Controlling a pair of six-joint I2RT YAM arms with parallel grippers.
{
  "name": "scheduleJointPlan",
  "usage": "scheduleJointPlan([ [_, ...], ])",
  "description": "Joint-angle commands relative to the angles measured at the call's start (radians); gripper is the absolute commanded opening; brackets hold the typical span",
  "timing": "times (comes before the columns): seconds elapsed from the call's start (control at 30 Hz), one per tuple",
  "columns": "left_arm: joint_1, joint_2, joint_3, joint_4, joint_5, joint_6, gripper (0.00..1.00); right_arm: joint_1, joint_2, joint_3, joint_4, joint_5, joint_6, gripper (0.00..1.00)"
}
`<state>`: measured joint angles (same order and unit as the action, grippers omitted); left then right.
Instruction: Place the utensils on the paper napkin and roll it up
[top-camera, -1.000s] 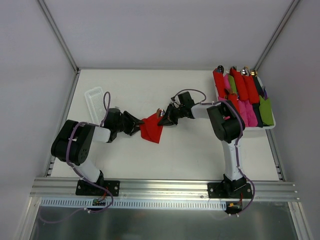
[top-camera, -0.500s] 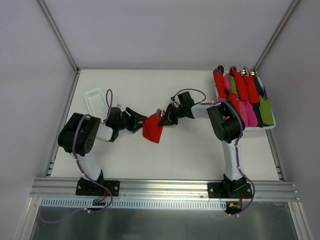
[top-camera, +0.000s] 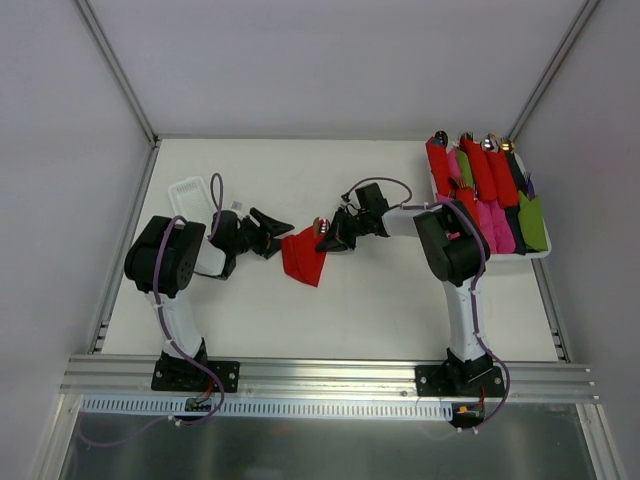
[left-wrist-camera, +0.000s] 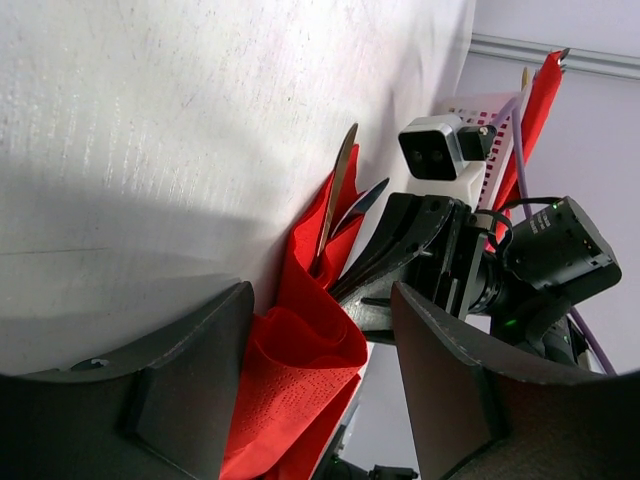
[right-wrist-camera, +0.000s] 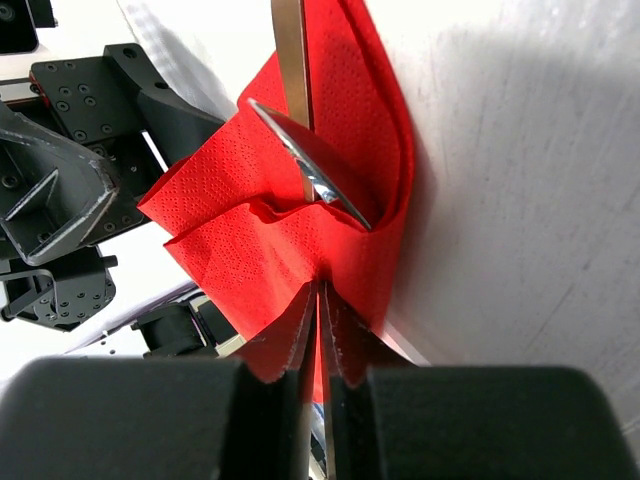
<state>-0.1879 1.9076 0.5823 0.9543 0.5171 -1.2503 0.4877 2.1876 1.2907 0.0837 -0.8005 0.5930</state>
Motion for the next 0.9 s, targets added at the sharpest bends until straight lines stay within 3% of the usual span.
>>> scheduleJointPlan([
  [0.0,0.011,0.018,-0.038,-0.141,-0.003,0.048,0.59,0.006,0.024,0.007,-0.065,0.046,-0.030,0.07],
  [0.37,0.011,-0.191,-0.217,-0.206,0.011,0.078,0.55,0.006,0.018,0.002,-0.071,0.057,-0.033,0.06],
  [0.87,0.011,-0.231,-0.207,-0.115,-0.046,0.040,0.51,0.006,0.020,0.019,-0.111,0.058,-0.062,0.05],
])
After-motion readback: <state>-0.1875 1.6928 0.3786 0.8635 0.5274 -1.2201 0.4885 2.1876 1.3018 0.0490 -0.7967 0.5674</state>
